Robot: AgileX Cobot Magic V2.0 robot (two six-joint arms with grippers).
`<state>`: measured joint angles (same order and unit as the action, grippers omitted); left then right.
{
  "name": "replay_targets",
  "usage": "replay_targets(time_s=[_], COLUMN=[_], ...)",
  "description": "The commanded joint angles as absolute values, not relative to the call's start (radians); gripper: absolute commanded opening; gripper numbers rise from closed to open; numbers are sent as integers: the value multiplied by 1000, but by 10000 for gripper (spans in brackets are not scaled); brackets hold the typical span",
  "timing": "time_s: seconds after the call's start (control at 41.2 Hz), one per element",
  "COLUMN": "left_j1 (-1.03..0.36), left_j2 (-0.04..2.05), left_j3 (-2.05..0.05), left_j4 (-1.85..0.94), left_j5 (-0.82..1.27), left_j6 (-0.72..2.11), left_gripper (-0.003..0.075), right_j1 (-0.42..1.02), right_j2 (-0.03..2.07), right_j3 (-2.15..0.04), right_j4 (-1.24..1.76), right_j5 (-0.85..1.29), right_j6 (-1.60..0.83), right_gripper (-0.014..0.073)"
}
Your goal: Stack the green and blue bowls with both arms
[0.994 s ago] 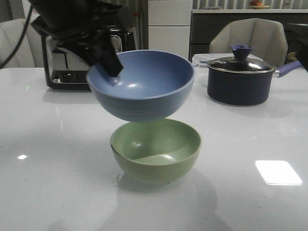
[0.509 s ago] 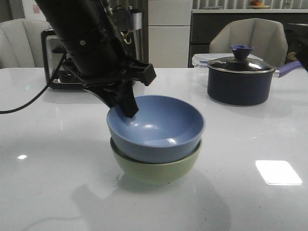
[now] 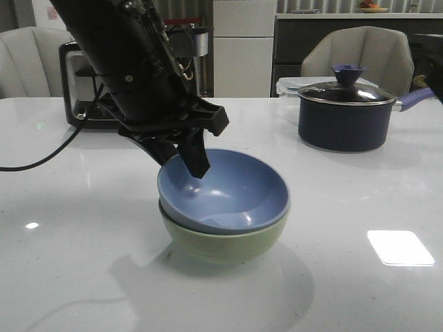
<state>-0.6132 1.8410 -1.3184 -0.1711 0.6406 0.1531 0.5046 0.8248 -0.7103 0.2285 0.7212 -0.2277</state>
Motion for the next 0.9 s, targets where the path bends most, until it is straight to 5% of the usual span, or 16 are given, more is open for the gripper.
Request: replay_targets(time_s=[0.0, 0.606, 0.873], left_j1=[-616, -732, -732], left_j2=[1741, 1181, 936], left_j3=[-1351, -1052, -865], left_j4=[-173, -74, 149], left_j5=[593, 732, 797], left_j6=[143, 135, -132], left_gripper=[405, 405, 405], right_j1=[505, 505, 503], right_j2=[815, 815, 807], right_j3=[-736, -736, -736], right_j4=[228, 224, 115], right_j5=[663, 670, 720], right_j6=[-240, -240, -174], right_gripper=[418, 418, 416])
